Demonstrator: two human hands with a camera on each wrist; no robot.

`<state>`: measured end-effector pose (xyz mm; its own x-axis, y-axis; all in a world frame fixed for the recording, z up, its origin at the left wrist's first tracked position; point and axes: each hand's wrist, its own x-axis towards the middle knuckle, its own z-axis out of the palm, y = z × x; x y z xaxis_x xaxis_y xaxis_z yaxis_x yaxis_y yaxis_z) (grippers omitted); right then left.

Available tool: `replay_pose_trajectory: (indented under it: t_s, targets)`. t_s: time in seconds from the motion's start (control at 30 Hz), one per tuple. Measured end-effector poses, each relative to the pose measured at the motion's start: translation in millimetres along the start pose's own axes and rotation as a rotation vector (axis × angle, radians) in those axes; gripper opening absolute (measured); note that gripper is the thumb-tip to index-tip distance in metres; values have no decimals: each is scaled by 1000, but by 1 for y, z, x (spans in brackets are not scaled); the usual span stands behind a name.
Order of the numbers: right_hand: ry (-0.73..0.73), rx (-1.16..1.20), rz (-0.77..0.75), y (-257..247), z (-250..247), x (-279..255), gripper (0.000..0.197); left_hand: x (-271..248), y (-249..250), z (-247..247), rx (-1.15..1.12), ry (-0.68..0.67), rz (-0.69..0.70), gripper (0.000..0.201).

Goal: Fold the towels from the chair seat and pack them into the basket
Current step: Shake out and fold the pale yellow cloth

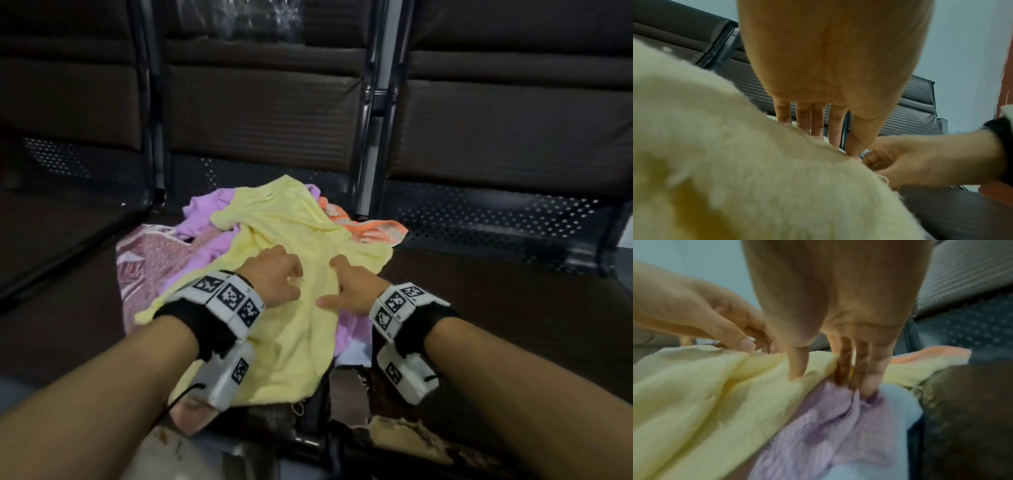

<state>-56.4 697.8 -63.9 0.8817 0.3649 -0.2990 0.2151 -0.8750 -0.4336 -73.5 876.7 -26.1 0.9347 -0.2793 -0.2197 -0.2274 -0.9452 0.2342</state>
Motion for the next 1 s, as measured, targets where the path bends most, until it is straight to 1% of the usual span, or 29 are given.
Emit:
replay_pose_trajectory:
  t_s: [0.03,0.1,0.13,0.17,0.2,0.27,0.37,0.43,0.47,0.5,0.57,0.63,0.67,0.73,0.77,0.83,0.9,1.0]
  targets:
    - [69,41,12,1,3,2,59,-1,2,1,22,-13,5,35]
    - [239,103,-1,2,1,-1,36,-2,10,3,100,-39,26,31]
    - [307,131,-26,1,-4,-5,28,-1,13,4,125,-46,38,31]
    - [355,158,-54,0,-10,-12,24,-1,17,4,125,-45,46,31]
    - [395,185,-83,-1,-18,-21,23,-1,21,2,103,-33,51,30]
    - [463,249,-148,-1,-37,-43,23,-2,27,-1,17,36,56,30]
    - [548,357,-213,3,-66,-83,30,-4,44,-6,-163,226,102,31]
    - [585,417,-262,8,-79,-107,37,-6,63,-7,-339,368,177,39]
    - [598,451,-292,12,-82,-118,39,-8,74,-8,-408,417,227,43]
    - [605,488,-316,15,-83,-128,39,-9,84,-10,-435,438,289,48]
    - [593,521,-353,22,-80,-144,38,-13,106,-11,-392,401,441,52]
    - [579,467,-382,28,-75,-154,37,-18,124,-8,-329,330,565,44]
    - [586,434,-382,31,-74,-158,36,-19,130,-7,-301,305,589,36]
    - [640,398,-360,36,-74,-165,34,-22,138,-6,-180,281,559,13]
    - [678,397,-337,39,-75,-168,32,-20,140,-7,-109,279,530,10]
    - [754,414,-293,46,-79,-176,31,-16,138,-15,-26,284,460,17]
    - [812,446,-293,56,-84,-184,32,-12,134,-23,7,301,401,25]
    - [866,506,-314,71,-95,-196,33,-8,131,-24,79,388,275,36]
